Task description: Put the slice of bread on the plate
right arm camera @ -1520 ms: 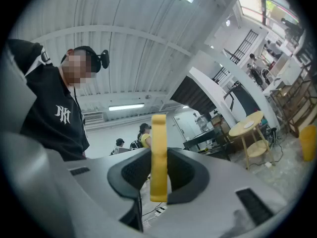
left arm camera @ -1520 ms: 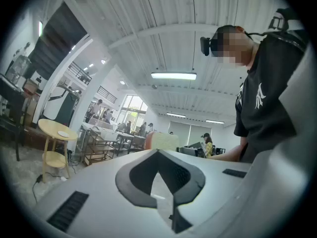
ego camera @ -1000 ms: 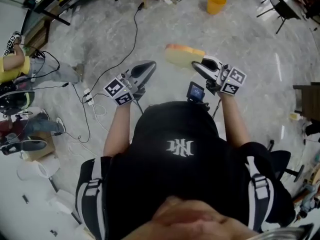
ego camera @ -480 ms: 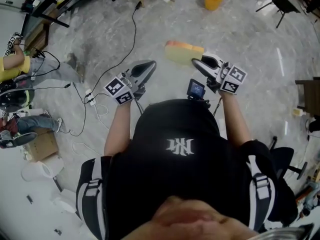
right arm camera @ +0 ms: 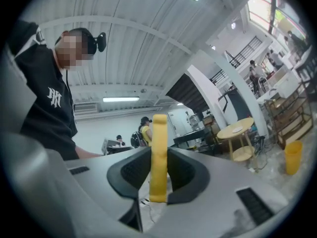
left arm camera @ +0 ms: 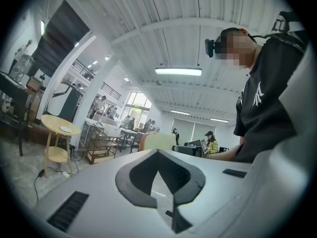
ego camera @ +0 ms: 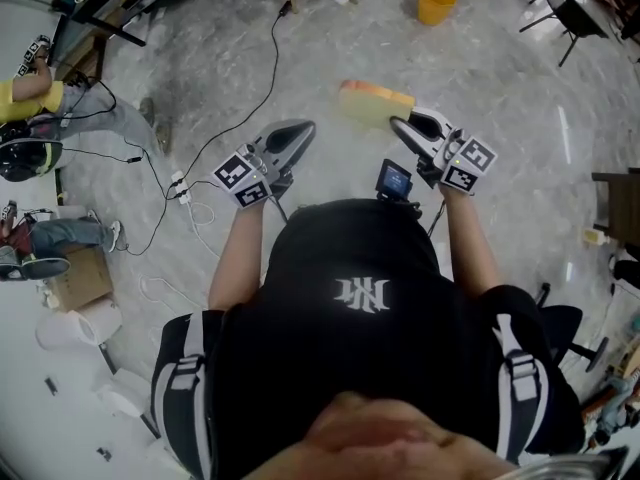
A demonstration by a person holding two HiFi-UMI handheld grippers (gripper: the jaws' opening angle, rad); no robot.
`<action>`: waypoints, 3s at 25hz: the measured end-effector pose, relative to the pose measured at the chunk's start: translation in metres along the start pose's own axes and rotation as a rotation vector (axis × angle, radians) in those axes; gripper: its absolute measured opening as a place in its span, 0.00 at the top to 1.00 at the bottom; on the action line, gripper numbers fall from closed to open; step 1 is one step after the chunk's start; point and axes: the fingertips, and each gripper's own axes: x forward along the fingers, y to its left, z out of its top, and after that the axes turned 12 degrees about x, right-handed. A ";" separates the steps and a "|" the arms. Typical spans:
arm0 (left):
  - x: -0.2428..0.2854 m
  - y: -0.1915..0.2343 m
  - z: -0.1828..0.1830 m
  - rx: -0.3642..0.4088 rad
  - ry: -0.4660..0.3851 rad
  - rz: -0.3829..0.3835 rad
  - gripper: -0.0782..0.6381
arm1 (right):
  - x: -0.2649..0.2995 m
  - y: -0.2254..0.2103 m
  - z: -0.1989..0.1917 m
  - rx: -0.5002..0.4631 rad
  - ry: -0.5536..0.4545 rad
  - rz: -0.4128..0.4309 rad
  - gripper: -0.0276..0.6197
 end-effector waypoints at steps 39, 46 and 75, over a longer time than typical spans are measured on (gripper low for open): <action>0.007 0.119 -0.044 0.157 0.084 0.513 0.88 | 0.000 -0.116 0.007 -0.297 0.066 -0.584 0.82; 0.011 0.219 -0.022 0.156 0.021 0.483 0.88 | 0.082 -0.152 0.061 -0.355 0.030 -0.596 0.82; 0.122 0.495 -0.010 0.105 0.060 0.450 0.88 | 0.267 -0.370 0.185 -0.305 0.046 -0.537 0.82</action>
